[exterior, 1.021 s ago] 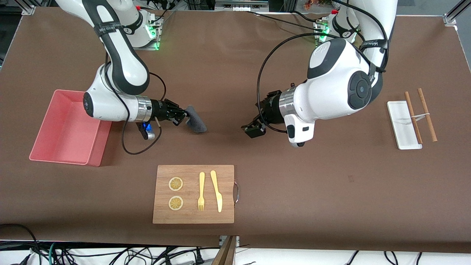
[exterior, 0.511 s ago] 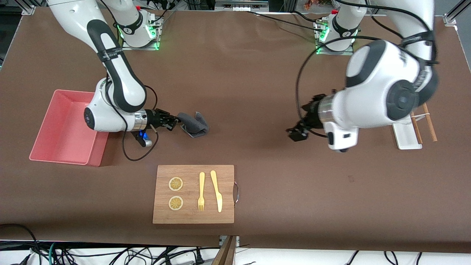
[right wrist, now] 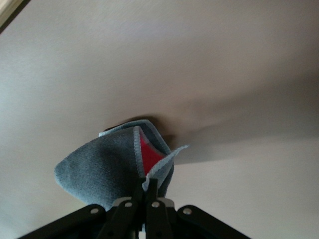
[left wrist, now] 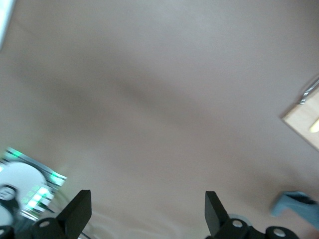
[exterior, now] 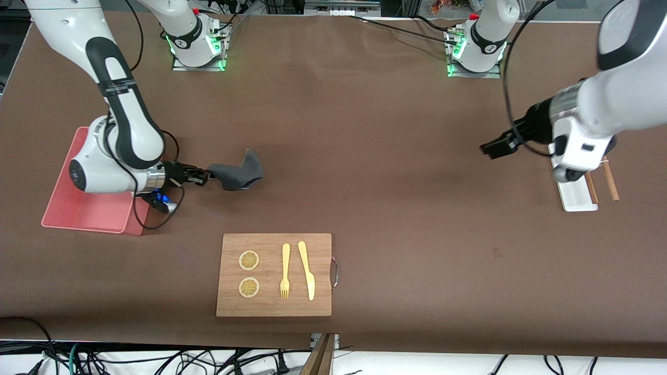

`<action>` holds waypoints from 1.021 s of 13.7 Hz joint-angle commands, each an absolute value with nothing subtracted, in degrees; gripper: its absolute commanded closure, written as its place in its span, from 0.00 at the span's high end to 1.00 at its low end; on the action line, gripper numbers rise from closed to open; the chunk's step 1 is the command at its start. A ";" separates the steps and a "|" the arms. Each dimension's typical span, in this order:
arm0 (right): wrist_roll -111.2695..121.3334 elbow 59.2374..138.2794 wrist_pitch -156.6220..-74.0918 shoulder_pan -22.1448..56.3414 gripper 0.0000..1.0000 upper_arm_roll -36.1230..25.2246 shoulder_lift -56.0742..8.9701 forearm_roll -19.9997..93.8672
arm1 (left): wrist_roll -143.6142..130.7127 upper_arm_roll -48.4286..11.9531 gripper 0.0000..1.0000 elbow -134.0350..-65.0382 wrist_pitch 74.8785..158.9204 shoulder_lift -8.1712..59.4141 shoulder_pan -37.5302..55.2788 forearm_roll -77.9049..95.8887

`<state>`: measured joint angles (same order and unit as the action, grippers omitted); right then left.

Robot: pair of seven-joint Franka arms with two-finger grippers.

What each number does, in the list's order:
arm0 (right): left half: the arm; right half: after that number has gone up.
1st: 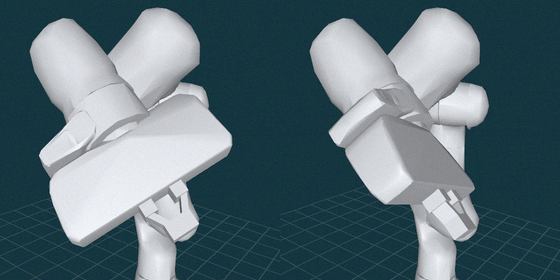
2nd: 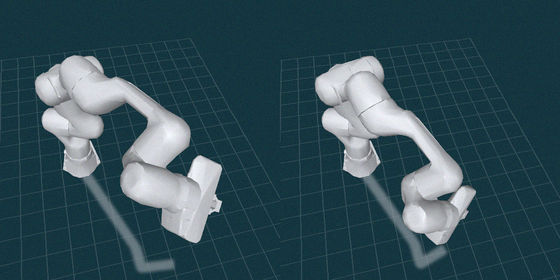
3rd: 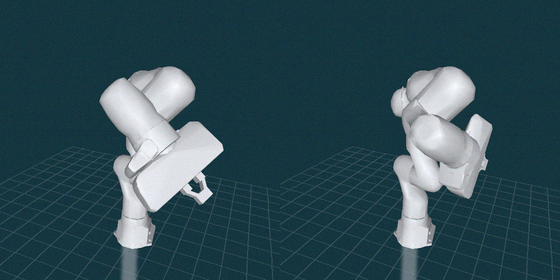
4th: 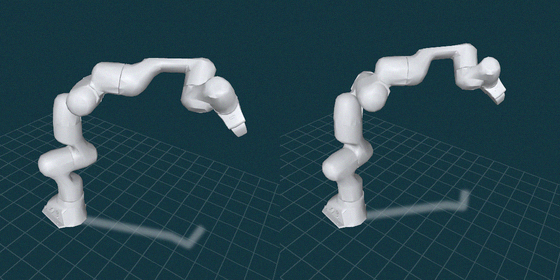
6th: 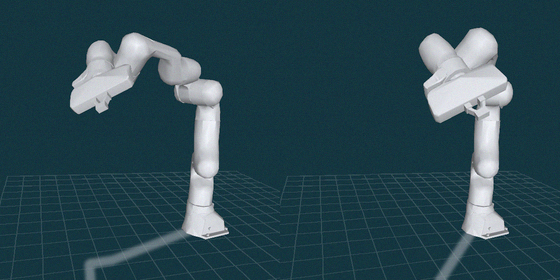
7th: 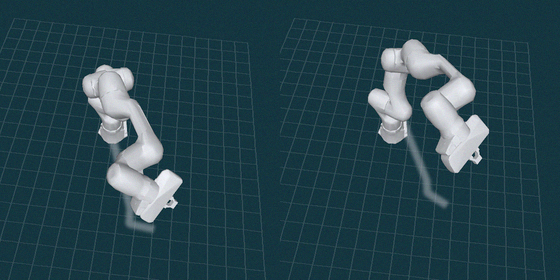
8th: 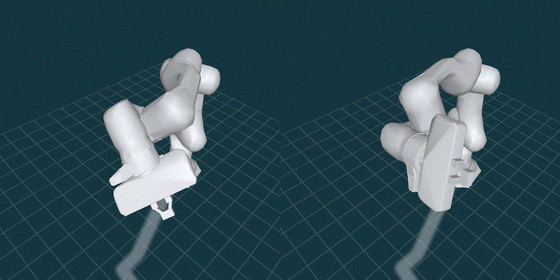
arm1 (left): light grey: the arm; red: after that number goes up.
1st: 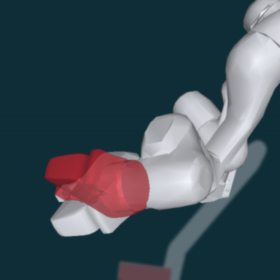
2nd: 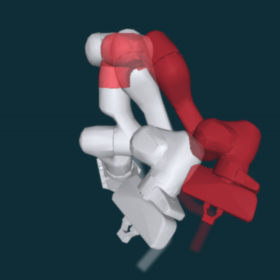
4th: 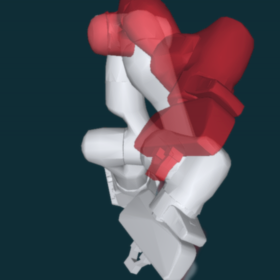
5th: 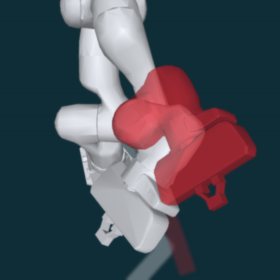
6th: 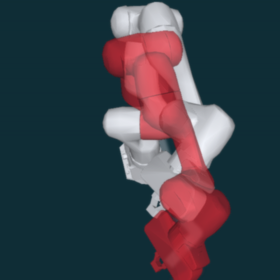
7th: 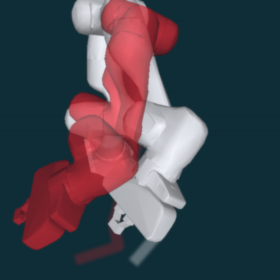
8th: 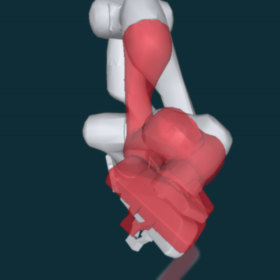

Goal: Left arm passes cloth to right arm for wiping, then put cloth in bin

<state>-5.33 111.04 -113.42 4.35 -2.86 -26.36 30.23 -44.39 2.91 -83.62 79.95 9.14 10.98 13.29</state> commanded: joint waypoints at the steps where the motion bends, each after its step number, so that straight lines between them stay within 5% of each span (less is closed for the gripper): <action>1: -4.04 107.41 -111.18 3.51 0.00 -2.20 -27.07 24.37 | -36.06 1.93 1.00 -96.48 84.44 -0.60 10.81 8.89; 14: -30.37 103.11 -122.87 21.43 0.00 -1.58 -32.07 18.98 | -4.04 2.20 1.00 -99.32 99.76 2.46 5.10 -0.18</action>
